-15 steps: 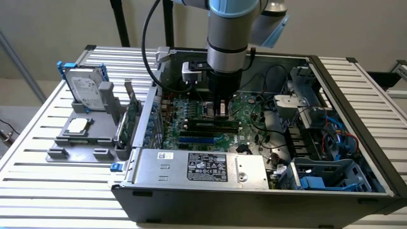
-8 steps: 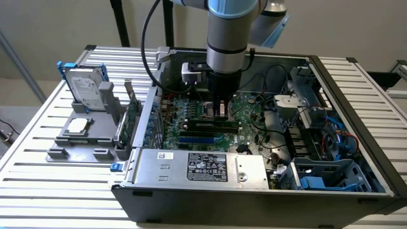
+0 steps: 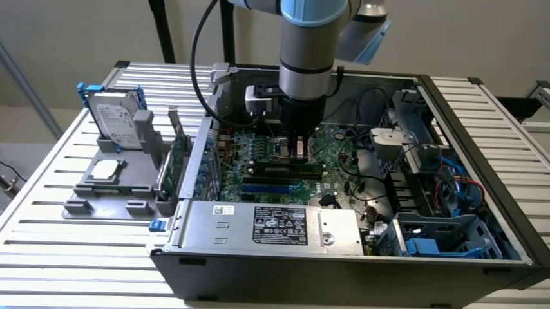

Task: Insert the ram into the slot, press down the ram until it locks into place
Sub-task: 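Insert the ram into the slot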

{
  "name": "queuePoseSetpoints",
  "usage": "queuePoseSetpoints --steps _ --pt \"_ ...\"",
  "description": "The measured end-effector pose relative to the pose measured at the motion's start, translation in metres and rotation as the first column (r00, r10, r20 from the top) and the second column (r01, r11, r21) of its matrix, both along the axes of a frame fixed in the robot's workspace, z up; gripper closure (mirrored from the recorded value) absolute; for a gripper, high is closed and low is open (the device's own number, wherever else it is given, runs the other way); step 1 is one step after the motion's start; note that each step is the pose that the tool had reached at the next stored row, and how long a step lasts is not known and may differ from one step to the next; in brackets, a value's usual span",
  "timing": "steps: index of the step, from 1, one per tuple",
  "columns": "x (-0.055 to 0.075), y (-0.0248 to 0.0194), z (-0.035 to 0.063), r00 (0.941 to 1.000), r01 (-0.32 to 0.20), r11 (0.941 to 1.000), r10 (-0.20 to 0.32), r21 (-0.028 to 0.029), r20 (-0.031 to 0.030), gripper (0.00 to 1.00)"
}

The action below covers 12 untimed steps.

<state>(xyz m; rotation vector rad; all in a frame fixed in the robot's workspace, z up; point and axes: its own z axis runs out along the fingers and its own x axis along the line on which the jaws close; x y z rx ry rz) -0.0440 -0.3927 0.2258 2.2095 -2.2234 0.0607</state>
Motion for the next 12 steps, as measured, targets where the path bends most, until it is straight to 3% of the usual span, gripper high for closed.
queuePoseSetpoints --steps 12 --pt "0.0000 0.0002 -0.0003 1.0000 0.001 1.0000 -0.001 -0.0012 0.0001 0.87"
